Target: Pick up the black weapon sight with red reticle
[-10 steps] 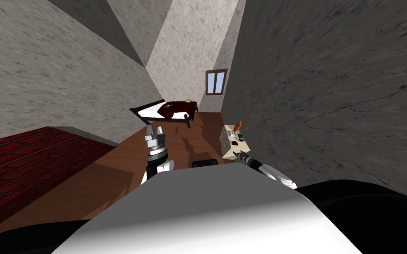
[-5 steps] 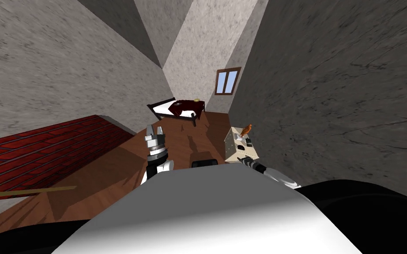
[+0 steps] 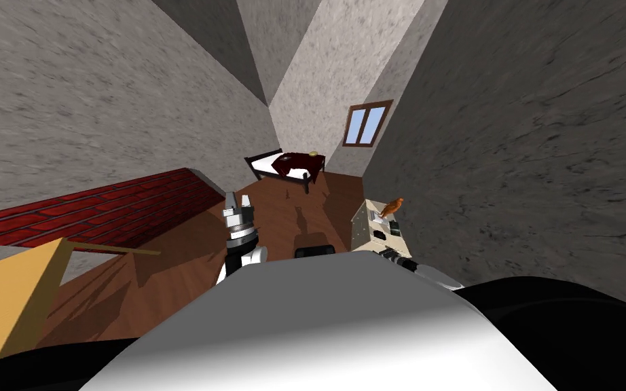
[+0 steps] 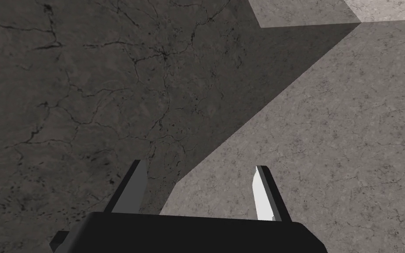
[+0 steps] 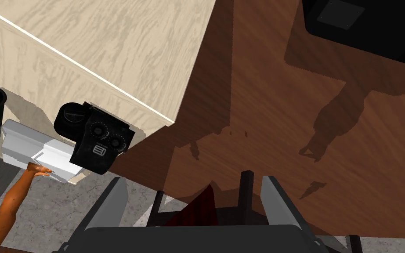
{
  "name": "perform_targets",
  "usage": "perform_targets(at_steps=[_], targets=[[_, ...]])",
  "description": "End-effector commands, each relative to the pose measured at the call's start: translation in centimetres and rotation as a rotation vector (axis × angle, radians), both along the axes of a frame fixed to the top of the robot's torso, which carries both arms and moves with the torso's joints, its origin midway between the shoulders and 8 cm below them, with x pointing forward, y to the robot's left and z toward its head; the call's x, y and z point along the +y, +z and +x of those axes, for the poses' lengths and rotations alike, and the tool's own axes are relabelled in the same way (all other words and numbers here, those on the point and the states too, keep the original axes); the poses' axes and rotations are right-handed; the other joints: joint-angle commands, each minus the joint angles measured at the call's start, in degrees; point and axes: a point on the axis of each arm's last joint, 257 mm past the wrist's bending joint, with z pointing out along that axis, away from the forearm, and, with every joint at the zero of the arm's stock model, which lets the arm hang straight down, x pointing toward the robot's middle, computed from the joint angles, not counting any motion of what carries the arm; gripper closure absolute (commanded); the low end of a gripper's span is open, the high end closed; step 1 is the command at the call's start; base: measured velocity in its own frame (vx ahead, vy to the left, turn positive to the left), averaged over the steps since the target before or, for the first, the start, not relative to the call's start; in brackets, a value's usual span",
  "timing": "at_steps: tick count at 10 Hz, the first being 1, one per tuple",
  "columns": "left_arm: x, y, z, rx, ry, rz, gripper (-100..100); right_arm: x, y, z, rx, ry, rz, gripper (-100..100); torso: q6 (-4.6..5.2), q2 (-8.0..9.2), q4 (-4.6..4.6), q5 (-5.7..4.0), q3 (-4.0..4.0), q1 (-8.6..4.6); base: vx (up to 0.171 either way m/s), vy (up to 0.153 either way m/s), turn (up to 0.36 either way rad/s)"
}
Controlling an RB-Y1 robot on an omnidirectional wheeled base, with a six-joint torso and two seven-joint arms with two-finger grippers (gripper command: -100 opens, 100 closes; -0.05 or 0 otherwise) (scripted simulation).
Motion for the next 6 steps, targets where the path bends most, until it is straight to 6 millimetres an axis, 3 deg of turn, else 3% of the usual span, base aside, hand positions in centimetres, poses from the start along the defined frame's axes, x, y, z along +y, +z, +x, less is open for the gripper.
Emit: perform_targets(at_steps=[1, 2, 3, 4, 5, 6], targets=[[0.0, 0.0, 0.0, 0.0, 0.0, 0.0, 0, -1.7, -0.8, -2.1, 0.063, 0.022, -0.057, -100, 0.0, 0.0, 0.0, 0.0, 0.0, 0.0, -0.008, -0.015, 0.37], [0.0, 0.0, 0.0, 0.0, 0.0, 0.0, 0, -1.7, -0.8, -2.1, 0.063, 0.022, -0.057, -100, -0.08, -0.01, 0.0, 0.01, 0.0, 0.0, -0.003, -0.025, 0.163], [0.0, 0.0, 0.0, 0.0, 0.0, 0.0, 0, -3.2, -1.2, -4.0, 0.114, 0.044, -0.1, -100, 0.02, -0.02, 0.0, -0.01, -0.01, -0.02, 0.0, -0.02, 0.326], [0.0, 0.0, 0.0, 0.0, 0.0, 0.0, 0, -3.2, -1.2, -4.0, 0.115, 0.044, -0.1, -100, -0.06, -0.03, 0.0, 0.0, -0.02, -0.02, -0.001, -0.027, 0.153], [0.0, 0.0, 0.0, 0.0, 0.0, 0.0, 0, -4.7, -1.6, -5.8, 0.164, 0.065, -0.14, -100, 0.02, -0.03, -0.01, -0.01, -0.02, -0.03, -0.003, -0.024, 0.331], [0.0, 0.0, 0.0, 0.0, 0.0, 0.0, 0, -4.7, -1.6, -5.9, 0.164, 0.065, -0.14, -100, -0.06, -0.04, 0.0, 0.0, -0.02, -0.04, -0.001, -0.031, 0.168]])
